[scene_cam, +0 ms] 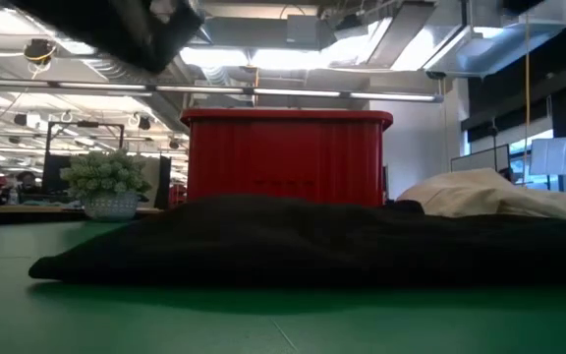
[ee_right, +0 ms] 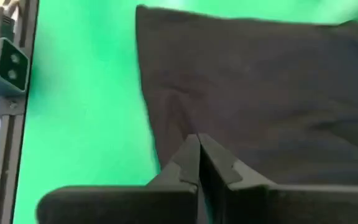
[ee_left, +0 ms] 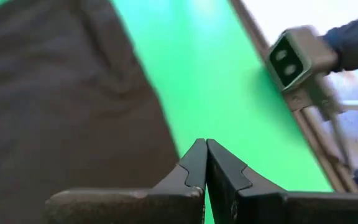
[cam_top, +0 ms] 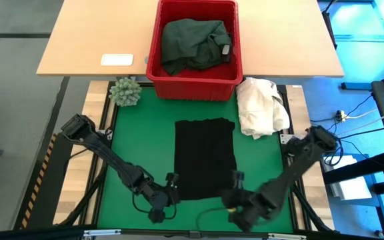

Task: Fold laundry
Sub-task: Fold the black shirt

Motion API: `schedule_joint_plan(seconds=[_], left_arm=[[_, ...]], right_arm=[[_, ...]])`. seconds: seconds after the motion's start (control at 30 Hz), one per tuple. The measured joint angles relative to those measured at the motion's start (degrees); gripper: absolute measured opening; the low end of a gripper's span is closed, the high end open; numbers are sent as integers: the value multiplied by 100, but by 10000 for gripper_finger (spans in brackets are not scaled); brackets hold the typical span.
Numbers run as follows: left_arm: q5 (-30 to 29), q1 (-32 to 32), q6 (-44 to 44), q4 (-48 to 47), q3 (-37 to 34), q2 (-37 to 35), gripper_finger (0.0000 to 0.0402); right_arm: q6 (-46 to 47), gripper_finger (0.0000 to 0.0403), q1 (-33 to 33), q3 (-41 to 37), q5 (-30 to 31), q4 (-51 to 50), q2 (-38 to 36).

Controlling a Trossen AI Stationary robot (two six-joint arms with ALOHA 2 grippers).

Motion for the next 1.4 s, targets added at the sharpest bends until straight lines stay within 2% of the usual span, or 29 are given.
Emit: schedule_joint_plan(seconds=[0.07,0.13,0.27,0.4,0.53,0.77,0.93,1.17,1.4], left_arm=[[19,-5,153,-22,136,0,0],[-68,-5,336,-29,210,0,0],[-457,45,446,-1,218,0,0],[-491,126,271,-6,178,0,0],[-490,112,103,2,178,0,0],[-488,41,103,4,173,0,0],[-490,43,101,7,173,0,0],[-492,31,97,20,171,0,0],[-492,30,88,30,167,0,0]], right_arm=[[350,1,236,-92,376,41,-86],[680,1,412,-264,440,0,-111],[1270,1,584,-683,314,-9,-111],[1728,13,627,-1167,15,137,-129],[1716,26,696,-1660,143,1364,-259],[1,30,682,-1906,-189,3945,-273],[-1326,30,679,-1906,-327,5046,-273],[-3268,30,498,-1647,-469,4664,-273],[-3492,31,-11,-1281,-518,4083,-273]])
